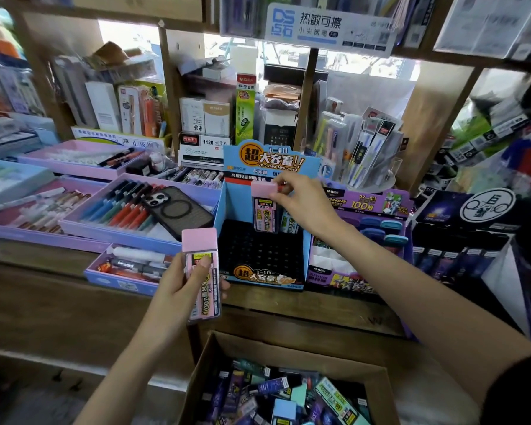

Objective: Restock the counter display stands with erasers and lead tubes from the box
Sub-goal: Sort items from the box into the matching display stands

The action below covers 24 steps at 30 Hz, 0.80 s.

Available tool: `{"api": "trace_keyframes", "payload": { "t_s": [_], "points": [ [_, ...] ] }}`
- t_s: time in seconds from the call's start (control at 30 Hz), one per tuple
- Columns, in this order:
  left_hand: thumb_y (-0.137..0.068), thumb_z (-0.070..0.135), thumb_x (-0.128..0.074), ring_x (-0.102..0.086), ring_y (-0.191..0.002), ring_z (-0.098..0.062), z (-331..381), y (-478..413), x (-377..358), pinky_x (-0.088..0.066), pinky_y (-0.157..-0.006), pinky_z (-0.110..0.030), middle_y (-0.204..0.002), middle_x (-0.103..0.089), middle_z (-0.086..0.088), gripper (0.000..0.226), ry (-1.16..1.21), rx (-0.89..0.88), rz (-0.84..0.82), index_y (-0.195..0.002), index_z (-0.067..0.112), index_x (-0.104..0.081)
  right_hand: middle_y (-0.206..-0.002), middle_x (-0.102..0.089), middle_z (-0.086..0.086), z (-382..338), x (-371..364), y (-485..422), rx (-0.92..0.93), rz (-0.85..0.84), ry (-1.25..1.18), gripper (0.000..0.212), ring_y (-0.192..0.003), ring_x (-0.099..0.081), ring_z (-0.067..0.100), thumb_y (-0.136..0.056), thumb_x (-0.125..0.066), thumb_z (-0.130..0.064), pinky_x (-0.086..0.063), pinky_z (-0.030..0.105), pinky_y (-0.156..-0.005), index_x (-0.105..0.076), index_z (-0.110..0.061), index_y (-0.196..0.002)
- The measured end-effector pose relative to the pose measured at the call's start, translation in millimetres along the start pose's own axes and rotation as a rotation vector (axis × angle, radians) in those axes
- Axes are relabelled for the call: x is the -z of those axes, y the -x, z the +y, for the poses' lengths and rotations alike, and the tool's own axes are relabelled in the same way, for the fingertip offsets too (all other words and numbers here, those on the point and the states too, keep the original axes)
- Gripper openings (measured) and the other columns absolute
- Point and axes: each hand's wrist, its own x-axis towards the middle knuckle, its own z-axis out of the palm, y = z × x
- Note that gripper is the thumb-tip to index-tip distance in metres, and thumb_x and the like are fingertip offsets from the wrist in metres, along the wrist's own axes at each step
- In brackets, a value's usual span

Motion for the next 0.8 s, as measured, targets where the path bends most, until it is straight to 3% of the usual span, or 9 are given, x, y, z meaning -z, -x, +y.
{"api": "trace_keyframes", "payload": {
  "t_s": [0.13, 0.27, 0.43, 0.5, 0.63, 0.73, 0.8],
  "points": [
    [-0.096, 0.019, -0.041, -0.068, -0.063, -0.018, -1.1, -0.1, 1.3, -0.055, -0.052, -0.025, -0.074, -0.07, -0.013, 0.023, -0.014, -0.006, -0.004, -0.107, 0.001, -0.049, -0.073, -0.054, -0.01, 1.7, -2.5, -3.5, 0.02, -0.015, -0.036, 0.014, -0.074, -0.052, 0.008, -0.086, -0.066, -0.016, -0.034, 0.014, -0.059, -0.064, -0.01, -0.099],
    [-0.095, 0.021, -0.042, -0.068, -0.063, -0.019, -1.9, -0.8, 0.5, -0.055, -0.052, -0.026, -0.074, -0.07, -0.014, 0.025, -0.016, -0.015, -0.015, -0.109, 0.001, -0.049, -0.079, -0.056, 0.0, 6.5, -10.5, -3.8, 0.019, -0.039, -0.031, 0.021, -0.077, -0.052, 0.014, -0.086, -0.066, -0.013, -0.032, 0.013, -0.059, -0.063, -0.008, -0.106],
    [-0.095, 0.021, -0.042, -0.067, -0.064, -0.021, -3.2, -1.4, -1.6, -0.055, -0.052, -0.027, -0.076, -0.07, -0.016, 0.028, -0.032, -0.023, -0.022, -0.109, -0.002, -0.049, -0.066, -0.051, -0.008, 17.8, -26.1, 6.2, -0.001, 0.03, 0.016, 0.021, -0.062, -0.05, 0.012, -0.088, -0.061, -0.01, -0.036, 0.025, -0.059, -0.045, -0.017, -0.101],
    [-0.095, 0.022, -0.042, -0.067, -0.063, -0.02, -3.8, -1.3, -3.4, -0.054, -0.051, -0.026, -0.076, -0.07, -0.016, 0.028, -0.017, -0.013, -0.02, -0.109, -0.001, -0.049, -0.068, -0.05, -0.008, 18.8, -28.4, 7.3, 0.026, 0.048, 0.061, 0.021, -0.067, -0.054, 0.018, -0.089, -0.06, -0.01, -0.037, 0.025, -0.061, -0.044, -0.016, -0.099],
    [-0.094, 0.026, -0.043, -0.068, -0.064, -0.021, -1.5, -0.8, -7.4, -0.053, -0.052, -0.023, -0.077, -0.071, -0.015, 0.026, -0.007, -0.028, -0.033, -0.106, 0.003, -0.05, -0.083, -0.062, 0.008, 9.1, -18.4, 6.5, 0.065, 0.019, 0.206, 0.021, -0.082, -0.062, 0.031, -0.09, -0.057, -0.012, -0.049, 0.034, -0.066, -0.047, -0.011, -0.108],
    [-0.092, 0.03, -0.044, -0.069, -0.068, -0.021, 3.2, -3.9, -10.0, -0.054, -0.055, -0.023, -0.079, -0.072, -0.01, 0.025, -0.031, -0.077, -0.057, -0.105, 0.01, -0.052, -0.087, -0.066, 0.009, -6.8, -9.0, 16.5, 0.124, 0.088, 0.373, 0.023, -0.081, -0.063, 0.03, -0.094, -0.051, -0.021, -0.052, 0.039, -0.068, -0.048, -0.012, -0.115],
    [-0.092, 0.028, -0.044, -0.069, -0.068, -0.018, 5.7, -8.5, -13.3, -0.053, -0.054, -0.023, -0.078, -0.072, -0.008, 0.024, -0.034, -0.098, -0.073, -0.107, 0.011, -0.052, -0.079, -0.064, 0.001, -25.2, -3.9, 27.4, 0.08, 0.056, 0.107, 0.021, -0.074, -0.061, 0.019, -0.094, -0.051, -0.029, -0.05, 0.033, -0.068, -0.056, -0.013, -0.106]
  ]
}}
